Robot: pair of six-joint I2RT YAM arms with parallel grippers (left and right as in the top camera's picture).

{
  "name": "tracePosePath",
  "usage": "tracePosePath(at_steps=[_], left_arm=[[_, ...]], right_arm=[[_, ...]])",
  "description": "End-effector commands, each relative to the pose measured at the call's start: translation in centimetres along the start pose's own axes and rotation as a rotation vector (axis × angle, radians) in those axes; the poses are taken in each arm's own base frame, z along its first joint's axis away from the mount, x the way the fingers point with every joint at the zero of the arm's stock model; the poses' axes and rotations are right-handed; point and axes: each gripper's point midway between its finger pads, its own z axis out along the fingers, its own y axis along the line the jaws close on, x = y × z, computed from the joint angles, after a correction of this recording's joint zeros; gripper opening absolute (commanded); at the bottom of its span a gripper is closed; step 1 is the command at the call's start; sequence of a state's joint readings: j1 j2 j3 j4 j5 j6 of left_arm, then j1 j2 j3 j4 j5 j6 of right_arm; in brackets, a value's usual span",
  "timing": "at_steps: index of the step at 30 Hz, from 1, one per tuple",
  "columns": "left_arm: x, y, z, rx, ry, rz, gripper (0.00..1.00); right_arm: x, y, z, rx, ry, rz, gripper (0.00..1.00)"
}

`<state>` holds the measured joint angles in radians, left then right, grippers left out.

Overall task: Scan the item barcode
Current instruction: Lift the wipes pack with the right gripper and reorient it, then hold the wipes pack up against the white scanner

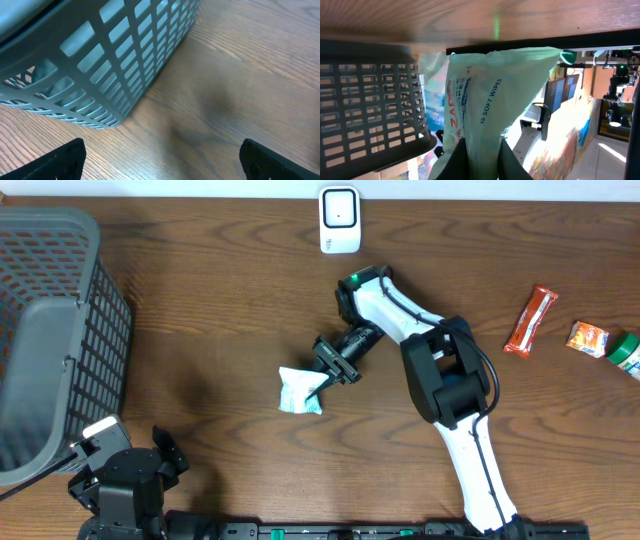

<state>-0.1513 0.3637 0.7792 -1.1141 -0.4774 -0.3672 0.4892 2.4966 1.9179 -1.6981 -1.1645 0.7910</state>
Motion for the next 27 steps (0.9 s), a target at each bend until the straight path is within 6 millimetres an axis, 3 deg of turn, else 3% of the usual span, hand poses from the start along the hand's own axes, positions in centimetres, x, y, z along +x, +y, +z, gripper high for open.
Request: tracePosePath(at_steps=[1,6,14,18,24,27], left_arm=[[-0.1,0.2,0.0,-0.008,-0.004,-0.009,0.98],[-0.1,0.2,0.0,-0.008,-0.004,-0.009,0.98],[-0.1,0.2,0.0,-0.008,-0.004,-0.009,0.98],[-0.1,0.2,0.0,-0.008,-0.004,-0.009,0.98],[-0.1,0.2,0.0,-0.008,-0.004,-0.009,0.98],[-0.1,0.2,0.0,-0.008,-0.004,-0.009,0.98]], right_arm=[[0.8,0.1,0.4,0.008,-0.002,-0.032,0.01],[1.4,-0.5,-0.2,0.038,-0.061,-0.018,0.02],[7.1,-1.7,-2.9,0.043,-0.255,-0.180,0.02],[8.3,-3.8,-6.5,0.060,-0.580,-0.188,0.02],[9.7,-6.0,-12.3,0.114,-1.077,-0.333,0.01],[9.9,-6.8,-16.5,0.212,-1.391,-0.381,0.01]])
